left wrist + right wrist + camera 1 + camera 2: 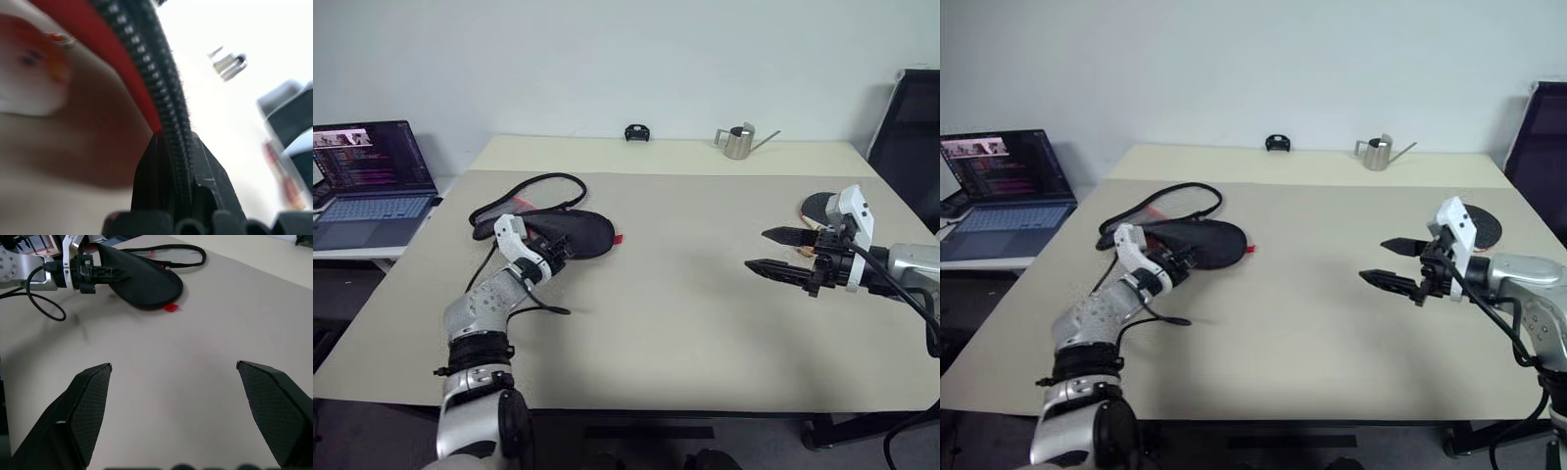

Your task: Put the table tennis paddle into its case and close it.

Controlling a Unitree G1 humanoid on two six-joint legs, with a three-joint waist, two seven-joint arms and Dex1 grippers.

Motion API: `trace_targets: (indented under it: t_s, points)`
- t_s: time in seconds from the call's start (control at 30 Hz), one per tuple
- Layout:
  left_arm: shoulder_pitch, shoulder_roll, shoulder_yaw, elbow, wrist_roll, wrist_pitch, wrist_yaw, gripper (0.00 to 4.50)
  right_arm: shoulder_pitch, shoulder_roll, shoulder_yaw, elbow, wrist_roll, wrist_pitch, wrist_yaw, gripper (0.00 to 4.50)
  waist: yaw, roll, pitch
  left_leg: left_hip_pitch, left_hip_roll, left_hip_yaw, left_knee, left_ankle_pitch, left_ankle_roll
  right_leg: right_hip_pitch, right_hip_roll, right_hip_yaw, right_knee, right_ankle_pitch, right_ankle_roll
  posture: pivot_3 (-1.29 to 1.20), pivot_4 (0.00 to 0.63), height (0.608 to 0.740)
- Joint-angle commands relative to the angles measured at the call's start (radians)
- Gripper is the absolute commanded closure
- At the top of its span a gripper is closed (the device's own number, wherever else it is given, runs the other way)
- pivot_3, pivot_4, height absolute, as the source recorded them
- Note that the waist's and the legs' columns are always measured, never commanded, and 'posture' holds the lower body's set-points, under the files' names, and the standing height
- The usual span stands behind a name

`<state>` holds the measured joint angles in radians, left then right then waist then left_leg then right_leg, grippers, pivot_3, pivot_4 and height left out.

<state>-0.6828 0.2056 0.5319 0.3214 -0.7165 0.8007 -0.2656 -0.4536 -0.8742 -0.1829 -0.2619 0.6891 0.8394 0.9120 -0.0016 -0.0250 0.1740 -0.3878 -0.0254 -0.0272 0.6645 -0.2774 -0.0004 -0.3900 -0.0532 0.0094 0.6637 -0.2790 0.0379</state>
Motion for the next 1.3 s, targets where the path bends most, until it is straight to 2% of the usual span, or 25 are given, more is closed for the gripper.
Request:
trace_targets:
  t_s: [0.03,0.17,0.27,0.53,0.73,0.83,1.03,1.3]
  points:
    - [-0.007,-0.109,0.068,-0.143,-0.155,0.080,0.187,4.44,-0.005,-0.025,-0.050,-0.032,0.013,-0.005,-0.006,0.00,0.003,-0.001,0.000,0.000,0.000,0.000,0.001,0.000,0.000,0.000,0.000,0.000,0.000,0.000,0.000,0.00,0.150,0.740]
    - [-0.013,-0.229,0.040,-0.175,-0.212,0.106,0.272,4.44,-0.004,-0.025,-0.050,-0.036,0.014,-0.003,-0.012,0.00,0.005,-0.002,0.001,-0.001,0.000,0.000,0.001,0.000,0.000,0.000,0.000,-0.001,0.000,0.000,0.001,0.00,0.150,0.740]
    - [-0.077,-0.307,-0.015,-0.057,-0.158,0.023,0.270,4.44,0.001,-0.030,-0.052,-0.037,0.012,-0.004,-0.013,0.00,0.011,-0.002,0.001,-0.001,-0.001,0.000,0.001,0.001,-0.001,0.000,0.000,-0.001,0.000,0.000,0.001,0.00,0.150,0.740]
    - [-0.264,-0.356,-0.046,0.322,-0.059,-0.257,0.235,4.44,0.023,-0.031,-0.066,-0.066,0.022,0.008,-0.032,0.00,0.014,-0.004,0.002,-0.001,-0.001,0.000,0.002,0.001,-0.002,0.000,0.001,-0.001,0.000,0.000,0.001,0.00,0.150,0.740]
    - [-0.331,-0.384,-0.067,0.470,-0.044,-0.307,0.160,4.44,0.038,-0.032,-0.080,-0.087,0.027,0.020,-0.047,0.00,0.015,-0.004,0.002,-0.003,-0.002,0.000,0.002,0.001,-0.002,0.000,0.001,-0.001,-0.001,0.000,0.001,0.00,0.150,0.740]
    - [-0.335,-0.400,-0.085,0.464,-0.060,-0.287,0.125,3.75,0.043,-0.034,-0.084,-0.090,0.029,0.022,-0.050,0.00,0.015,-0.004,0.002,-0.003,-0.002,0.000,0.002,0.002,-0.003,-0.001,0.001,-0.001,-0.001,0.000,0.001,0.00,0.150,0.740]
    - [-0.303,-0.370,-0.121,0.401,-0.077,-0.153,0.111,1.65,0.046,-0.039,-0.087,-0.090,0.034,0.021,-0.052,0.00,0.015,-0.004,0.002,-0.003,-0.002,0.000,0.002,0.002,-0.004,-0.001,0.001,-0.001,-0.001,0.000,0.001,0.00,0.150,0.740]
    - [-0.117,-0.297,-0.172,0.054,-0.164,0.232,0.184,1.65,0.041,-0.052,-0.082,-0.077,0.033,0.014,-0.037,0.00,0.003,-0.004,0.002,-0.003,-0.001,0.000,0.001,0.002,-0.004,-0.001,0.001,0.000,0.000,0.000,0.001,0.00,0.150,0.740]
